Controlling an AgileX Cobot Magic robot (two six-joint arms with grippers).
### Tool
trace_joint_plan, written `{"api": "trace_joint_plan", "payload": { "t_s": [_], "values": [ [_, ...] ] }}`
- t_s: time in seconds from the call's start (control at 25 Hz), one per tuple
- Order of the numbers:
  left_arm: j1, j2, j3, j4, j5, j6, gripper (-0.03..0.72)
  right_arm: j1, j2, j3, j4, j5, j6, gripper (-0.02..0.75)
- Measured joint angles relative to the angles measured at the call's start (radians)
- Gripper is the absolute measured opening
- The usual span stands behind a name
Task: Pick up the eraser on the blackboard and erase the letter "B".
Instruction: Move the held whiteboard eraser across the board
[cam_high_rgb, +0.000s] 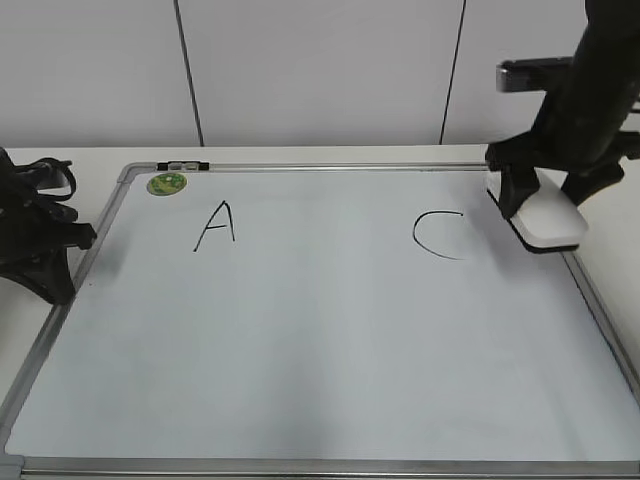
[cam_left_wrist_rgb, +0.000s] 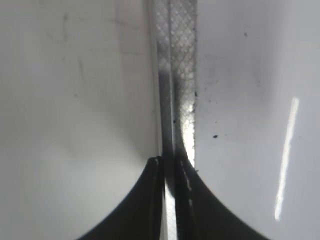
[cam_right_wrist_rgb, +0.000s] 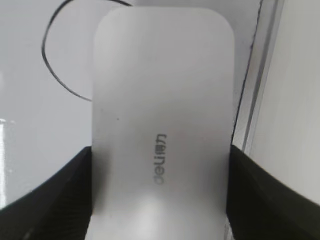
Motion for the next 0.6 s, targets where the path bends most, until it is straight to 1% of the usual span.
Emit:
{"api": "trace_joint_plan", "payload": {
  "t_s": [0.32,0.44,0.6],
  "values": [
    [0.0,0.0,0.0,0.0,0.0,0.0,0.011,-0.086,-0.006,0.25,0.035,-0.188,-0.001,0.543],
    [0.0,0.0,0.0,0.0,0.0,0.0,0.011,-0.107,-0.008,0.302,0.054,-0.25,-0.002,0.543],
    [0.0,0.0,0.0,-0.001,0.0,0.0,0.011,-0.115,-0.01,0.32,0.104,-0.311,-0.022,0.543]
  ]
}}
